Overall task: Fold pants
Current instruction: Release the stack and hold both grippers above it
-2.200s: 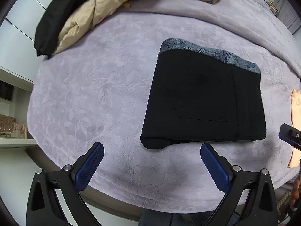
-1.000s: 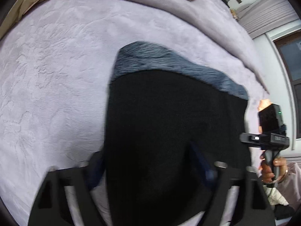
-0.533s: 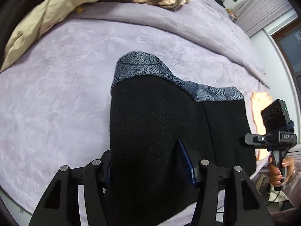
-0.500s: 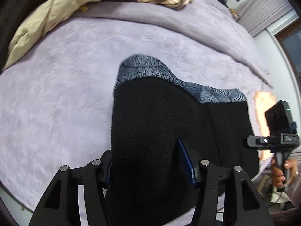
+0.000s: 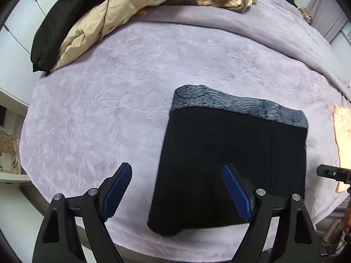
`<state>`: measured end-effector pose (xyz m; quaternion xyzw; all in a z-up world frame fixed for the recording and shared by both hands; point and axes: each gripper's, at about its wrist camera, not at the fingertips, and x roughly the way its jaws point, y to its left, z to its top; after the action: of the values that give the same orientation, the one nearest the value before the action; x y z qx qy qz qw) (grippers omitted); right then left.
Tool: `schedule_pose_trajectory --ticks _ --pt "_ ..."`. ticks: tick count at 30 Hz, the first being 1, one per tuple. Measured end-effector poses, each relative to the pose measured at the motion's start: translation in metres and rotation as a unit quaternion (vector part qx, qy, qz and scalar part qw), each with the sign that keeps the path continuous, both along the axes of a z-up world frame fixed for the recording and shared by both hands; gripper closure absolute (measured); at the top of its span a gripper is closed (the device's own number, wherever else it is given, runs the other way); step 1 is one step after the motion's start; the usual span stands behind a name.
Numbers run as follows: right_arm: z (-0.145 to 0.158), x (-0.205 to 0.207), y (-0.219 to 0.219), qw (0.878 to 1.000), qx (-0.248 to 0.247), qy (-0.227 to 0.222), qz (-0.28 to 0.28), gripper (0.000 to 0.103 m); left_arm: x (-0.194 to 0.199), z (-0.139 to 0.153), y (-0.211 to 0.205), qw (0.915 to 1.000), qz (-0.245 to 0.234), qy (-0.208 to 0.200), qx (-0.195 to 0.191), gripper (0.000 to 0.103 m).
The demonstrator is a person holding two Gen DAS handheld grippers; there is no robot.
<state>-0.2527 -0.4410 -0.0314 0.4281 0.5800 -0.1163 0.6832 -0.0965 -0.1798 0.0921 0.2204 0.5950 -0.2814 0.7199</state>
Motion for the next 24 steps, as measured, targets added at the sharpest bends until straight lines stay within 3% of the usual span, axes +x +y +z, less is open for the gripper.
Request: schedule_pose_trajectory --ticks 1,2,5,7,10,18,24 --pt "0.005 0.002 0.003 1.0 -0.007 -0.004 0.004 0.02 -0.003 0.002 0.003 1.0 0.0 0.002 0.003 0.001" --pt "0.009 0.005 0.009 1.0 -0.011 -0.007 0.011 0.02 -0.01 0.004 0.003 1.0 0.001 0.001 0.006 0.0" --pt "0.017 0.008 0.018 0.999 -0.034 -0.004 0.027 0.018 -0.023 0.008 0.011 0.9999 0.006 0.009 0.006 0.0" --pt "0.024 0.01 0.027 0.998 -0.046 -0.001 0.032 0.0 -0.036 0.01 0.008 0.9998 0.013 0.013 0.007 0.0" --pt "0.037 0.014 0.04 0.996 -0.071 -0.008 0.046 0.0 -0.052 0.022 0.007 0.9995 0.013 -0.015 0.025 0.0" --pt "0.055 0.029 0.064 0.994 -0.093 0.0 0.059 0.0 -0.059 0.046 0.016 0.9991 0.005 -0.039 0.019 0.0" --pt "0.06 0.026 0.082 0.993 -0.107 0.018 0.038 0.0 -0.051 0.039 0.029 0.9999 -0.006 -0.015 0.0 0.0"
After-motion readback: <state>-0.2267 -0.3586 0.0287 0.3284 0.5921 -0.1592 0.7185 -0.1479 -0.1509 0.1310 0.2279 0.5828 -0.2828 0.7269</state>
